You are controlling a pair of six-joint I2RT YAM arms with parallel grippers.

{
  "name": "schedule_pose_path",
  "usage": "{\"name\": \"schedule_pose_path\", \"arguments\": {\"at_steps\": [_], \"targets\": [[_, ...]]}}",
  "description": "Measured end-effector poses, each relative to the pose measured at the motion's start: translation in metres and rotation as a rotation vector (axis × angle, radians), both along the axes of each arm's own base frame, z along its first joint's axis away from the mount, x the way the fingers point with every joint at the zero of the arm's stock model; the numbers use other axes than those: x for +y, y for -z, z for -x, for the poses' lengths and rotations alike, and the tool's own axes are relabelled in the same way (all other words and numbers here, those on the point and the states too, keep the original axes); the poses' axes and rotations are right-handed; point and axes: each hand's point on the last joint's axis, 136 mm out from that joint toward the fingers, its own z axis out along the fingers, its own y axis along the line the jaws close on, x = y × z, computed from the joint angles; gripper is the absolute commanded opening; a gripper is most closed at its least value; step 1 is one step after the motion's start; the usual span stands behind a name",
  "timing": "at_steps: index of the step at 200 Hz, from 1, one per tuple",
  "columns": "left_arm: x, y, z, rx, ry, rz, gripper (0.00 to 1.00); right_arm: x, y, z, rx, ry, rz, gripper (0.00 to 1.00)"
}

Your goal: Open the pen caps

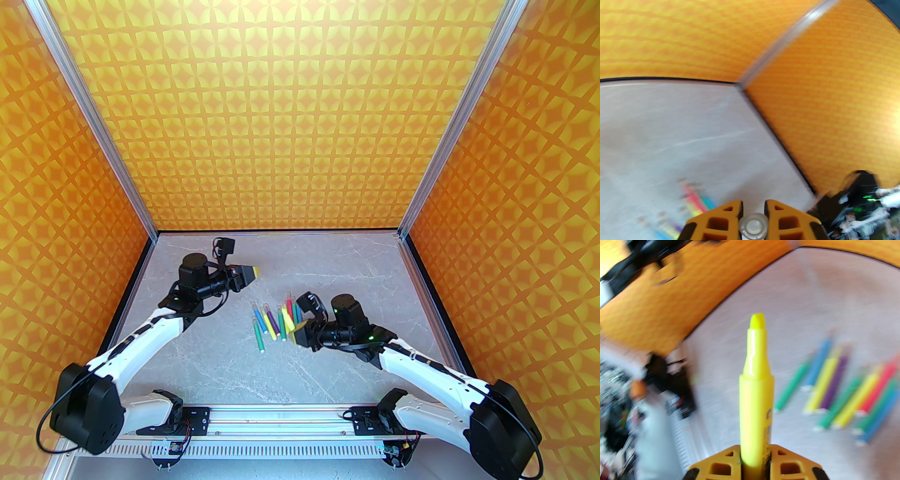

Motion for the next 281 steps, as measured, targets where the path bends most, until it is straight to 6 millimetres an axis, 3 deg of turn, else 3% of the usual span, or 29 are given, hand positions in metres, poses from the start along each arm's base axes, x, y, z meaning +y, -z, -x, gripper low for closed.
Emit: {"name": "schedule_pose_path", "arguments": {"at_steps": [30,71,97,125,162,202,281], "targets": [[0.032,0.029,-0.007,0.069,-0.135,-0.212,0.0,-0.028,-0.007,-0.043,-0.061,0.204,0.134,0.0],[0.082,0.095,-0.013,0.261,-0.266,-0.496,0.0,-0.067,-0.009,-0.104,-0.127,0.427,0.364,0.0],[0.109,0.137,-0.015,0.397,-0.311,-0.656,0.0,-0.097,0.013,-0.137,-0.101,0.533,0.52,0.0],[0.134,0.174,-0.017,0.517,-0.332,-0.789,0.0,-0.127,0.049,-0.165,-0.02,0.598,0.657,0.0],[0.158,0.216,-0.021,0.644,-0.33,-0.888,0.0,-0.154,0.09,-0.183,0.096,0.621,0.739,0.0],[0.181,0.249,-0.022,0.743,-0.334,-0.925,0.0,-0.177,0.114,-0.195,0.181,0.648,0.763,0.0],[0.193,0.25,-0.036,0.774,-0.325,-0.916,0.0,-0.209,0.132,-0.197,0.265,0.69,0.781,0.03]]}}
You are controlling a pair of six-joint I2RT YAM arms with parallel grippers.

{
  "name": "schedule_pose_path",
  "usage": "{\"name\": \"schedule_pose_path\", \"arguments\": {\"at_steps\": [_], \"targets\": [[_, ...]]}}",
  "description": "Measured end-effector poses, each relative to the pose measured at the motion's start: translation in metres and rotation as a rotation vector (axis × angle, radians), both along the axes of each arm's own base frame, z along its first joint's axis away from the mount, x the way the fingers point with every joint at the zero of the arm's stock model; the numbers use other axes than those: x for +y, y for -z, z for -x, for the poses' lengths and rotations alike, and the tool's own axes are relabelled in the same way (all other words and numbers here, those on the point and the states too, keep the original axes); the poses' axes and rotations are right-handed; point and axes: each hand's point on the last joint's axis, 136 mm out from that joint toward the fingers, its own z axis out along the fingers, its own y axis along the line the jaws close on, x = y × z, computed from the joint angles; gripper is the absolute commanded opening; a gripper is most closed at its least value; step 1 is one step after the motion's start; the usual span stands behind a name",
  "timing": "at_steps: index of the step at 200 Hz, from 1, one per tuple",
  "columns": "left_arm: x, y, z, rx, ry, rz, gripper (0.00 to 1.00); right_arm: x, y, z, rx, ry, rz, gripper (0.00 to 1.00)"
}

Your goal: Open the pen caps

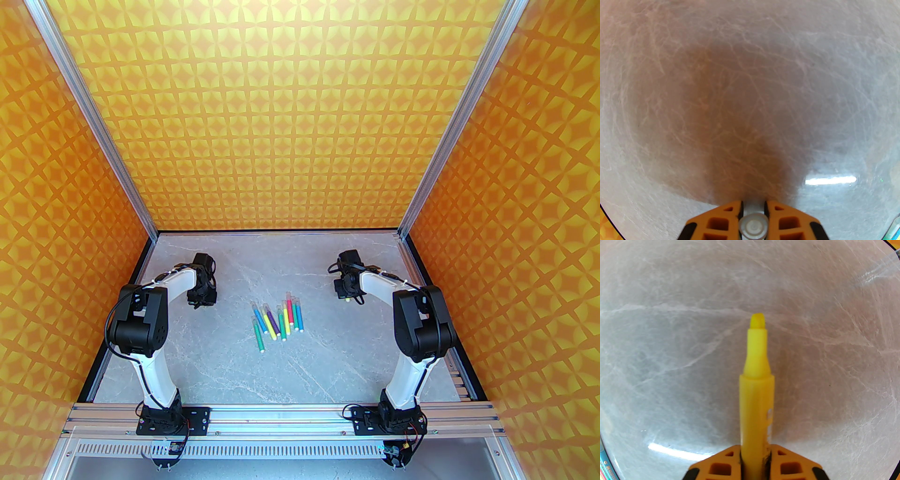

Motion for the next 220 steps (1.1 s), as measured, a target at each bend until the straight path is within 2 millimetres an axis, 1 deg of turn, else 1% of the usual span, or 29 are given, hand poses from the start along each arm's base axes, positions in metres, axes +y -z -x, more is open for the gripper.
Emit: {"name": "schedule_pose_path", "arguments": {"at_steps": [38,64,91,115,140,182,200,220], "targets": [[0.002,0.0,-0.001,0.028,-0.003,0.033,0.0,-0.009,0.009,0.0,0.026,0.019,-0.004,0.05],[0.007,0.0,-0.005,0.04,-0.01,0.055,0.0,-0.015,0.011,-0.002,0.033,0.035,-0.013,0.08],[0.009,0.001,-0.007,0.061,-0.015,0.073,0.0,-0.017,0.012,-0.005,0.037,0.039,-0.019,0.1],[0.01,0.001,-0.008,0.075,-0.014,0.085,0.0,-0.016,0.012,-0.006,0.037,0.038,-0.022,0.14],[0.011,0.001,-0.008,0.081,-0.013,0.092,0.0,-0.015,0.013,-0.006,0.041,0.036,-0.025,0.2],[0.011,0.001,-0.008,0.081,-0.013,0.095,0.13,-0.015,0.013,-0.005,0.045,0.028,-0.026,0.29],[0.011,0.001,-0.008,0.08,-0.015,0.099,0.16,-0.015,0.013,-0.005,0.045,0.029,-0.026,0.34],[0.011,0.001,-0.008,0.074,-0.016,0.103,0.19,-0.016,0.013,-0.005,0.045,0.03,-0.026,0.35]]}}
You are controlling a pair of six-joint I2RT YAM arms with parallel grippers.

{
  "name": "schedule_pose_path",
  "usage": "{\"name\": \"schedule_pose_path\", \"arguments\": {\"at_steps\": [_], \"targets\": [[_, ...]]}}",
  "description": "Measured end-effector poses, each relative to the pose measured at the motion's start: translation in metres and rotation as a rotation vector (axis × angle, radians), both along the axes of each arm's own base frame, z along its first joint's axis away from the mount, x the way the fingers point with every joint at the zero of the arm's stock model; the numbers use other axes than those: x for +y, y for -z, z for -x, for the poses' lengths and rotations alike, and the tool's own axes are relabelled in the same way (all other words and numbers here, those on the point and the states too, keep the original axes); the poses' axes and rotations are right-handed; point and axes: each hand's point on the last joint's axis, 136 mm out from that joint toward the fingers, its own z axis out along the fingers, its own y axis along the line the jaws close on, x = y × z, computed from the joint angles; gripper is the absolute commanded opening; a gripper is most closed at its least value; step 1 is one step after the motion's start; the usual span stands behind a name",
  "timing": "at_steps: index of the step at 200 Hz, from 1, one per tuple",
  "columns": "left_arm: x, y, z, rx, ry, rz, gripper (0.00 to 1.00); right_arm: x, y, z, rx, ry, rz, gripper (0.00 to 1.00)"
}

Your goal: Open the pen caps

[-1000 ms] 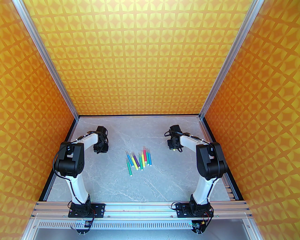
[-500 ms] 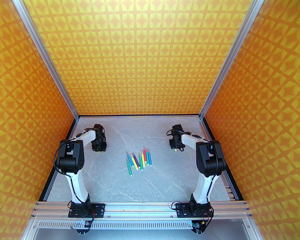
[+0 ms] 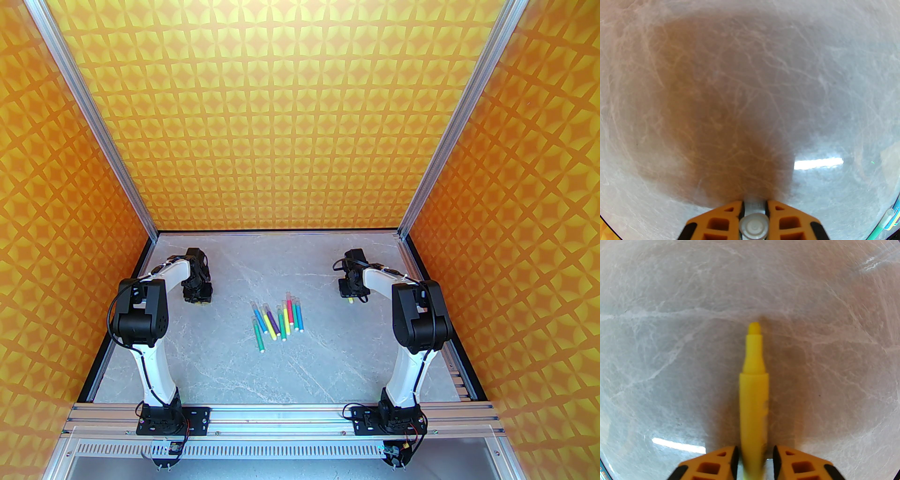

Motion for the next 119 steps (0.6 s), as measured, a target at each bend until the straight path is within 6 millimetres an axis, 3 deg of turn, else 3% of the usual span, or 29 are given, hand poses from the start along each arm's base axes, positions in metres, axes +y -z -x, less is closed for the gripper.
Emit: {"name": "schedule_pose_path", "arguments": {"at_steps": [69,91,119], "targets": [[0.005,-0.001,-0.004,-0.049,-0.02,0.001,0.3,0.0,-0.004,0.006,0.021,-0.001,-0.012,0.41],[0.014,-0.002,-0.01,-0.083,-0.047,-0.01,0.33,0.002,-0.017,0.008,0.004,-0.004,-0.022,0.43],[0.024,-0.005,-0.012,-0.116,-0.079,-0.029,0.39,0.009,-0.047,0.01,-0.062,-0.022,-0.065,0.45]]}}
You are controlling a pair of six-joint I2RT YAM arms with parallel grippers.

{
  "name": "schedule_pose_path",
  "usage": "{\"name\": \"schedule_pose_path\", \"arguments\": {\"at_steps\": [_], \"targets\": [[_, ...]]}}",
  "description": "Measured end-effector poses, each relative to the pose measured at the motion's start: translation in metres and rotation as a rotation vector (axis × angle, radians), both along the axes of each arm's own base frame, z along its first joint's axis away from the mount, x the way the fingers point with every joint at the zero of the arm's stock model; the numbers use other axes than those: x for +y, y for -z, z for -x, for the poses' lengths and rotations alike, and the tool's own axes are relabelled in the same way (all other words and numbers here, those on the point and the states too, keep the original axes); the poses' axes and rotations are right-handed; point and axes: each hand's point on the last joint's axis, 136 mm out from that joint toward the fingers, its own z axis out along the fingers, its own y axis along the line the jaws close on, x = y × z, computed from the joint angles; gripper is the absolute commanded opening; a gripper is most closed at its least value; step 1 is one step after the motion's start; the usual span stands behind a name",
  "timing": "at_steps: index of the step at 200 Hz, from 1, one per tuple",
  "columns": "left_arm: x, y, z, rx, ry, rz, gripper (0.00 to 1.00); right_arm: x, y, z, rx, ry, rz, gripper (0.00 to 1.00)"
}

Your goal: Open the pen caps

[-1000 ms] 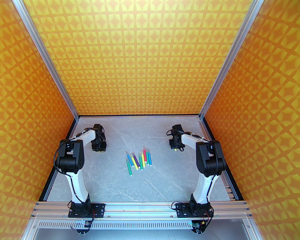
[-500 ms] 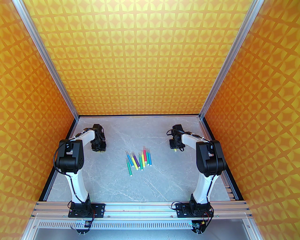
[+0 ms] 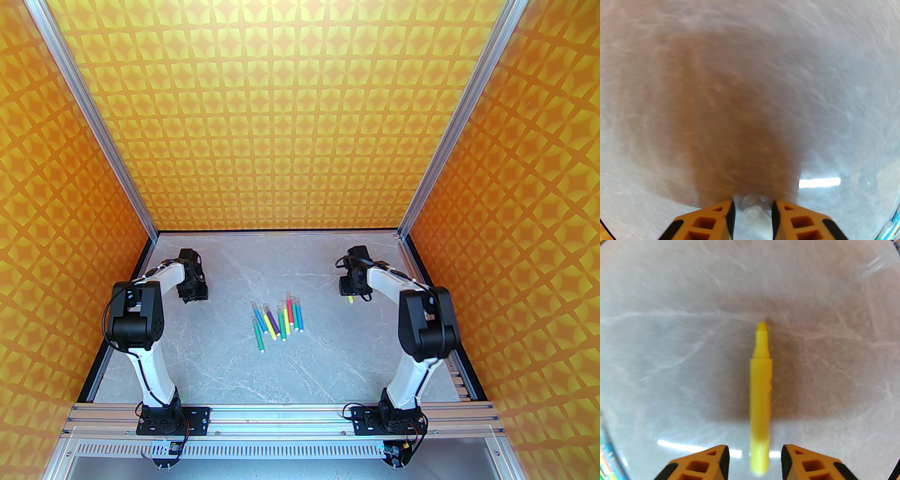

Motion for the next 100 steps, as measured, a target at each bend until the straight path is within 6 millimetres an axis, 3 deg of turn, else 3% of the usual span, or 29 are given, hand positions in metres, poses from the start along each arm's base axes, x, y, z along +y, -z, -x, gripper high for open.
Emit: {"name": "schedule_pose_path", "arguments": {"at_steps": [37,81,100], "targets": [[-0.001,-0.021,0.002,-0.09,-0.026,0.013,0.59,0.03,-0.033,0.01,-0.069,-0.058,-0.078,0.47],[-0.017,-0.065,0.009,-0.259,-0.018,0.092,0.62,0.072,-0.05,0.03,-0.081,-0.133,-0.119,0.48],[-0.027,-0.075,0.018,-0.31,-0.011,0.132,0.63,0.086,-0.052,0.042,-0.076,-0.16,-0.137,0.48]]}}
